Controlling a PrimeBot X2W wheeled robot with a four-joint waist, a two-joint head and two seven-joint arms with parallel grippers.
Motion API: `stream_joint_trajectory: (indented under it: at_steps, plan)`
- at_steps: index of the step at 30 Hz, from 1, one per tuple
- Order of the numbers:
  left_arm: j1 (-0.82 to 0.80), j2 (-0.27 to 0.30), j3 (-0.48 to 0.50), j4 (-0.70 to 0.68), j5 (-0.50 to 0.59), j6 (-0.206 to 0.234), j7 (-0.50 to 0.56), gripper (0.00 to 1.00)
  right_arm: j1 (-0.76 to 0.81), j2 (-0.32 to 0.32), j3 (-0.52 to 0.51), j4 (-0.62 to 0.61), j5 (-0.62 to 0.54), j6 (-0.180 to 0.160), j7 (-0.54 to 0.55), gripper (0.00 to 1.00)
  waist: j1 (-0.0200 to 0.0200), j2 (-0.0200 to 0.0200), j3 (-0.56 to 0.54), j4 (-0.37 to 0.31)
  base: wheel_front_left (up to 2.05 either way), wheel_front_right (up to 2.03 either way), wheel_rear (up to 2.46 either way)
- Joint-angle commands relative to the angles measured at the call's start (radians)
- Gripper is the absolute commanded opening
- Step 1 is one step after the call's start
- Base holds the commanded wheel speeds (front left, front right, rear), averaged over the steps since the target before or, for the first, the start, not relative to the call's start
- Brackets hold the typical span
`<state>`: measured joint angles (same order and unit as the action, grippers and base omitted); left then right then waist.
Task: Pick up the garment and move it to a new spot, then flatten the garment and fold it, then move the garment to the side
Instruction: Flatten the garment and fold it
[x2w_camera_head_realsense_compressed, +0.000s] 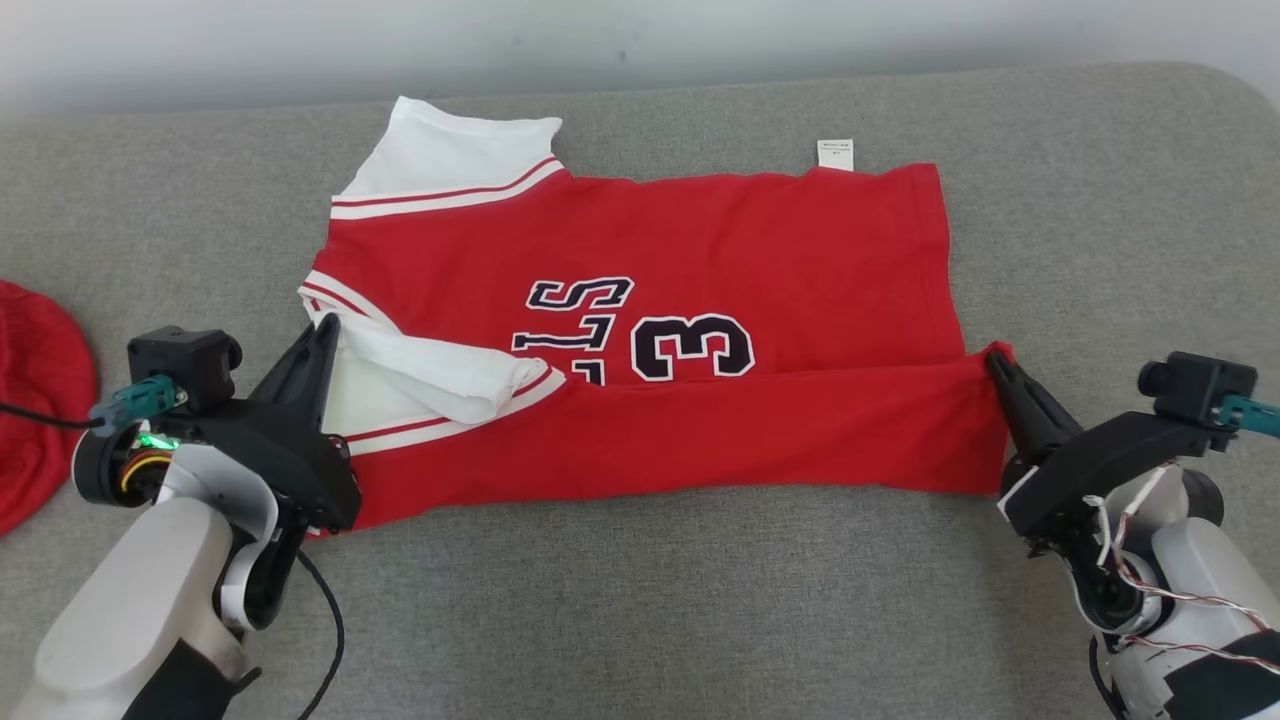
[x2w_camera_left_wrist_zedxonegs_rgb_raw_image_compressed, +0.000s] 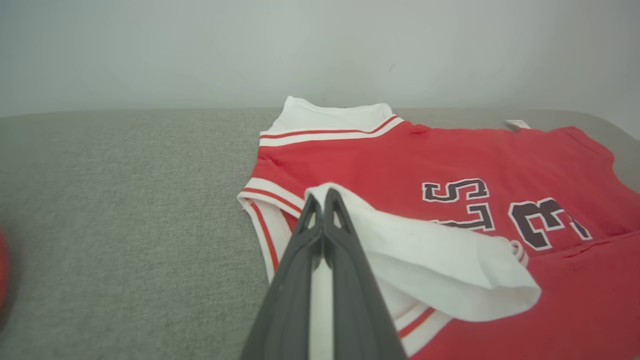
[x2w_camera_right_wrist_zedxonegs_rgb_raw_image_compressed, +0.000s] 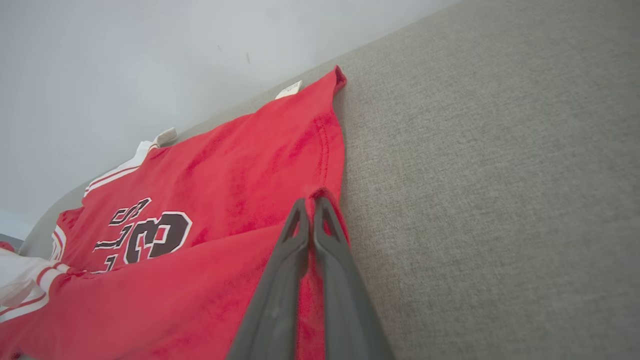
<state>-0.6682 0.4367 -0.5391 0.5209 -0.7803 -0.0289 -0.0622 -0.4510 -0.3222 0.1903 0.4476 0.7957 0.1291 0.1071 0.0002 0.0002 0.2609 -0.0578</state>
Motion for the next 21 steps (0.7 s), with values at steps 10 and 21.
stream_joint_trajectory:
  at_steps: [10,21]
  plan:
    - [-0.007,-0.047,-0.006,0.148,0.048,-0.016,-0.165,1.00,0.022,-0.056,0.091,0.069,-0.041,0.003,-0.158,1.00,-0.0002,-0.0002,-0.064,0.022,0.00,0.00,0.00]
    - [0.198,-0.070,0.035,0.061,0.046,0.035,-0.203,1.00,0.151,-0.076,0.081,0.039,-0.064,0.003,-0.222,1.00,-0.0002,-0.0002,-0.092,0.055,0.00,0.00,0.00]
